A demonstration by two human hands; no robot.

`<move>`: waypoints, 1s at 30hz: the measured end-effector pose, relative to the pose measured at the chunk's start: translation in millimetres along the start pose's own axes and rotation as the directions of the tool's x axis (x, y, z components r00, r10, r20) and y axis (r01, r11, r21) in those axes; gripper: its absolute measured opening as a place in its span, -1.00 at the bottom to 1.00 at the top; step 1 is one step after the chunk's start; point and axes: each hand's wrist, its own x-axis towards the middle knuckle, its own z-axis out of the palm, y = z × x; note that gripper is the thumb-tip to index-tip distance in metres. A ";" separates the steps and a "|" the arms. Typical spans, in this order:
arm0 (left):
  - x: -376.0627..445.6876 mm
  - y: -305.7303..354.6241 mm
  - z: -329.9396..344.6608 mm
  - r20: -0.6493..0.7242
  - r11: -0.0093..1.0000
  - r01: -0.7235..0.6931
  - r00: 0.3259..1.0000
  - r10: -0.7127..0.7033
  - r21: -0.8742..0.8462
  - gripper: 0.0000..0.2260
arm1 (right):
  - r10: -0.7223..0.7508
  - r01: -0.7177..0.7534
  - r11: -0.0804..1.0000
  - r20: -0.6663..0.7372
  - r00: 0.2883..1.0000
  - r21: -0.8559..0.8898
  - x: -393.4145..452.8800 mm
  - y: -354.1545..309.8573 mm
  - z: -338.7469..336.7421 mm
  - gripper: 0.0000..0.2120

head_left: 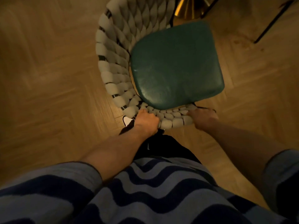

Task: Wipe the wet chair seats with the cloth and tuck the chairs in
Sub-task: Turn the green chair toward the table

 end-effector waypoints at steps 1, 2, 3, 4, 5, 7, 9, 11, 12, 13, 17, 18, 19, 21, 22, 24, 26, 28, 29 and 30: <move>3.2 6.3 -1.3 -0.002 1.000 -0.018 1.000 0.018 -0.007 -0.65 | 0.010 -0.010 1.000 -0.030 1.000 -0.013 -3.6 8.0 4.2 -0.56; 6.7 8.2 -1.9 -0.009 0.999 -0.041 0.999 0.041 -0.012 -0.62 | 0.014 -0.016 1.000 -0.061 0.998 -0.021 -6.6 12.6 7.1 -0.56; 8.3 6.1 -2.8 -0.013 0.998 -0.068 0.998 0.067 -0.016 -0.59 | 0.015 -0.017 0.999 -0.081 0.997 -0.027 -9.5 13.3 9.5 -0.56; 8.3 0.5 -3.7 -0.005 0.996 -0.092 0.996 0.092 -0.021 -0.58 | 0.021 -0.024 0.999 -0.087 0.996 -0.029 -12.2 11.1 10.5 -0.57; 7.9 -7.5 -4.3 0.013 0.993 -0.112 0.994 0.112 -0.029 -0.57 | 0.027 -0.030 0.999 -0.093 0.995 -0.024 -14.5 6.2 9.7 -0.59; 7.8 -29.0 -2.2 0.074 0.989 -0.145 0.987 0.145 -0.009 -0.59 | 0.024 -0.022 0.999 -0.097 0.995 0.026 -17.1 -9.7 7.0 -0.59; 8.8 -56.0 0.6 0.100 0.982 -0.179 0.980 0.173 0.056 -0.62 | 0.006 0.003 0.995 -0.086 0.996 0.096 -16.5 -33.7 5.9 -0.56; 10.4 -85.3 1.6 0.101 0.968 -0.215 0.974 0.203 0.131 -0.58 | -0.010 0.019 0.987 -0.053 0.999 0.157 -13.0 -62.3 4.6 -0.53; 11.2 -100.2 0.6 0.107 0.960 -0.230 0.971 0.214 0.163 -0.53 | -0.016 0.022 0.980 -0.031 0.999 0.196 -10.6 -77.1 2.9 -0.50; 11.3 -115.5 -2.3 0.115 0.950 -0.245 0.967 0.226 0.193 -0.50 | -0.019 0.021 0.969 -0.010 1.000 0.246 -8.4 -92.0 -0.8 -0.48; 19.8 -176.0 -23.3 0.117 0.867 -0.299 0.954 0.275 0.398 -0.49 | -0.011 -0.010 0.907 0.047 0.999 0.421 1.4 -151.2 -18.5 -0.42; 25.2 -190.7 -31.0 0.122 0.844 -0.306 0.952 0.281 0.441 -0.49 | 0.000 -0.029 0.886 0.064 0.998 0.462 4.4 -166.2 -23.3 -0.41; 30.7 -205.0 -40.5 0.125 0.821 -0.308 0.951 0.284 0.481 -0.49 | 0.017 -0.055 0.866 0.080 0.997 0.496 7.8 -180.7 -28.1 -0.40; 46.2 -234.4 -59.7 0.129 0.773 -0.310 0.949 0.288 0.554 -0.52 | 0.064 -0.119 0.834 0.120 0.991 0.538 17.9 -205.4 -39.3 -0.35; 54.6 -248.6 -70.0 0.133 0.750 -0.309 0.949 0.288 0.585 -0.53 | 0.087 -0.152 0.815 0.140 0.986 0.559 24.3 -214.7 -45.8 -0.32; 71.4 -274.6 -90.9 0.138 0.697 -0.313 0.945 0.297 0.645 -0.53 | 0.120 -0.199 0.770 0.169 0.978 0.606 38.3 -228.0 -57.7 -0.27; 86.5 -296.4 -112.2 0.145 0.622 -0.329 0.934 0.328 0.710 -0.52 | 0.133 -0.220 0.724 0.181 0.974 0.654 51.5 -235.4 -68.5 -0.22; 99.0 -312.6 -129.0 0.149 0.554 -0.342 0.920 0.364 0.759 -0.54 | 0.148 -0.227 0.675 0.174 0.974 0.702 62.1 -240.1 -75.4 -0.27; 103.0 -317.2 -134.4 0.154 0.533 -0.350 0.913 0.377 0.771 -0.55 | 0.149 -0.220 0.663 0.163 0.975 0.715 66.4 -242.4 -76.6 -0.31; 104.8 -319.8 -137.3 0.161 0.516 -0.357 0.909 0.385 0.779 -0.55 | 0.147 -0.215 0.660 0.157 0.977 0.720 68.9 -244.2 -77.3 -0.32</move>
